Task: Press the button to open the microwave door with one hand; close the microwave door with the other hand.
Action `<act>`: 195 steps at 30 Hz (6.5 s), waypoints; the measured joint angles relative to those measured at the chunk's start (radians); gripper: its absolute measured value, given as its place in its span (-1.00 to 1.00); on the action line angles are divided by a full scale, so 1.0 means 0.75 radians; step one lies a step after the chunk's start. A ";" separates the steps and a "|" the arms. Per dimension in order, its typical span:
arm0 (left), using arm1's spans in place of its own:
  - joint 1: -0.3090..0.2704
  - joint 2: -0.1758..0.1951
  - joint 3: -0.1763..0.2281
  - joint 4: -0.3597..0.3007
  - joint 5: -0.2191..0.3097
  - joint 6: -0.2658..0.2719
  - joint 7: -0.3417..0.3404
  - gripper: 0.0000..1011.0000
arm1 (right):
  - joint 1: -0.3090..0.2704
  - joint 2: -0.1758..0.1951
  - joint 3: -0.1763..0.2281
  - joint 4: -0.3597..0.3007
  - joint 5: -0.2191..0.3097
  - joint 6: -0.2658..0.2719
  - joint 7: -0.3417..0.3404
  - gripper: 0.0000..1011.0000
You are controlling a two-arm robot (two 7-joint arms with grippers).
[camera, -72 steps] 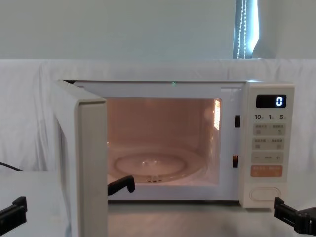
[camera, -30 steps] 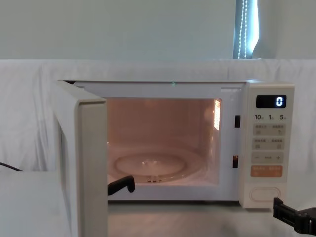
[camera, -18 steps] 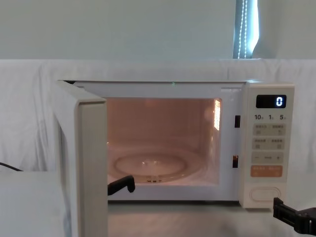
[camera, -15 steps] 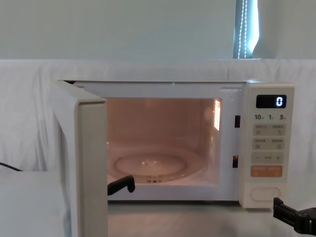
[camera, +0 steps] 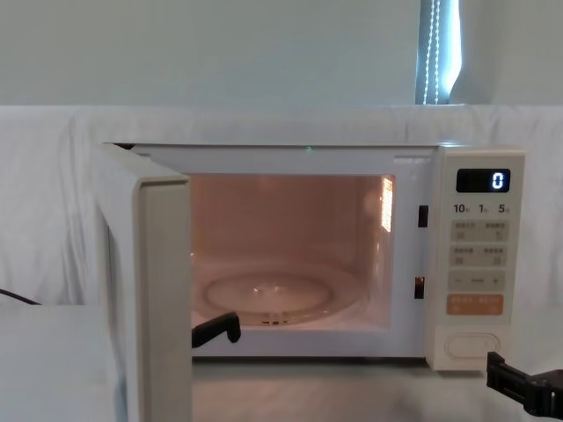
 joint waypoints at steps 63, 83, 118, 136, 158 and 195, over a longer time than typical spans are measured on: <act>-0.509 -0.017 0.313 0.343 0.010 0.065 -0.154 -1.00 | 0.000 0.000 0.000 0.000 0.000 0.000 0.000 0.98; -0.643 -0.115 0.400 0.517 0.022 0.021 -0.149 -1.00 | 0.000 0.000 0.000 0.000 0.000 0.000 0.000 0.98; -0.860 -0.222 0.424 0.845 0.128 -0.108 -0.109 -1.00 | 0.000 0.000 0.000 0.000 0.000 0.000 0.000 0.98; -0.928 -0.243 0.425 0.932 0.161 -0.107 -0.118 -1.00 | 0.000 0.000 0.000 0.000 0.000 0.000 0.000 0.98; -0.984 -0.259 0.436 0.998 0.199 -0.126 -0.126 -1.00 | 0.000 0.000 0.000 0.000 0.000 0.000 0.000 0.98; -1.034 -0.272 0.438 1.048 0.213 -0.138 -0.137 -1.00 | 0.000 0.000 0.000 0.000 0.000 0.000 0.000 0.98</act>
